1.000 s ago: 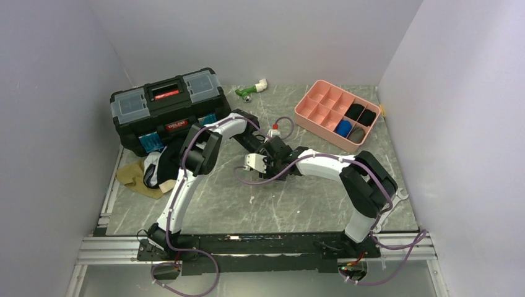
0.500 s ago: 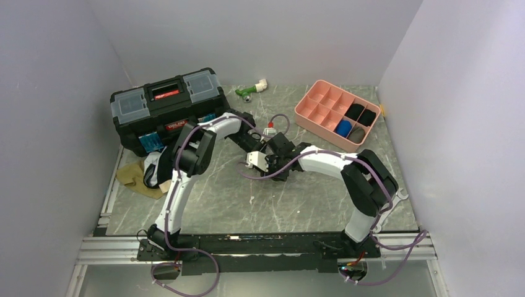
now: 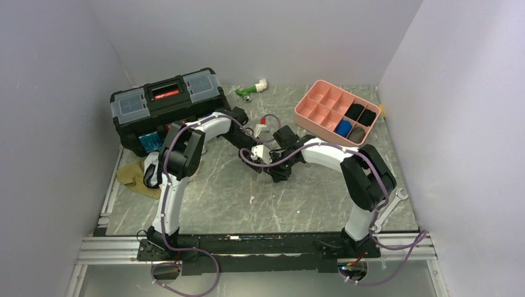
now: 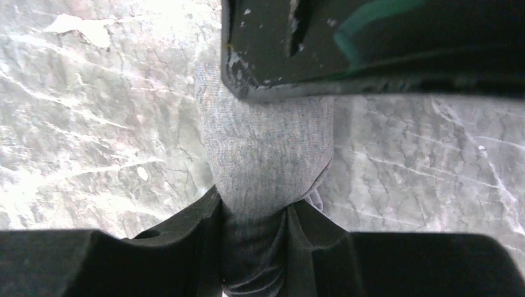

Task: Roll the underwear
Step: Roll the underwear to the center of the board.

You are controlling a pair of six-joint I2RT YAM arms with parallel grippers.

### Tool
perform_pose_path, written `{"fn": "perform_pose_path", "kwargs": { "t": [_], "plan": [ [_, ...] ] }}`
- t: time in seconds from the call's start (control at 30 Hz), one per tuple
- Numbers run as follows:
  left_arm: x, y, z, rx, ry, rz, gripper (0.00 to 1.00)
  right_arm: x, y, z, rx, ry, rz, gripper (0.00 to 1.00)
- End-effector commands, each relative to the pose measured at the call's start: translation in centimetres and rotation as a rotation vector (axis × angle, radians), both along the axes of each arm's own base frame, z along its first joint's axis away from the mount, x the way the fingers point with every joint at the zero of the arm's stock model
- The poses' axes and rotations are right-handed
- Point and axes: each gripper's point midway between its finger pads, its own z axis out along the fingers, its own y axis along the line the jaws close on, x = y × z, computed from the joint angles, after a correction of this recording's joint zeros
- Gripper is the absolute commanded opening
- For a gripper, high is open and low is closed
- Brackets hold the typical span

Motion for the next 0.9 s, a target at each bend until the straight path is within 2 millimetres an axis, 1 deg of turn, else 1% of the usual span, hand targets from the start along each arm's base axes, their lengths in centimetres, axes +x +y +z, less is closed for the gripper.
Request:
{"fn": "perform_pose_path", "kwargs": {
  "t": [0.0, 0.13, 0.37, 0.5, 0.73, 0.8, 0.87],
  "plan": [
    [2.9, 1.5, 0.4, 0.032, -0.153, 0.057, 0.75, -4.0, -3.3, -2.2, -0.093, 0.250, -0.058, 0.00],
    [3.2, 2.1, 1.4, 0.006, -0.154, 0.109, 0.76, -4.0, -3.4, -2.3, -0.077, 0.306, -0.073, 0.00],
    [4.6, 3.0, 3.7, -0.039, -0.186, 0.227, 0.75, -3.9, -3.5, -2.3, -0.049, 0.386, -0.091, 0.00],
    [5.0, 3.4, 4.7, -0.068, -0.239, 0.267, 0.74, -4.0, -3.5, -2.5, -0.048, 0.414, -0.094, 0.00],
    [3.9, 4.2, 6.2, -0.110, -0.372, 0.286, 0.74, -3.3, -3.6, -2.7, -0.045, 0.441, -0.110, 0.00],
    [3.2, 4.4, 6.3, -0.119, -0.418, 0.268, 0.74, -3.1, -3.6, -2.6, -0.044, 0.445, -0.111, 0.00],
    [2.3, 4.2, 6.5, -0.119, -0.471, 0.221, 0.75, -2.9, -3.5, -2.6, -0.042, 0.449, -0.114, 0.00]
  ]
}}
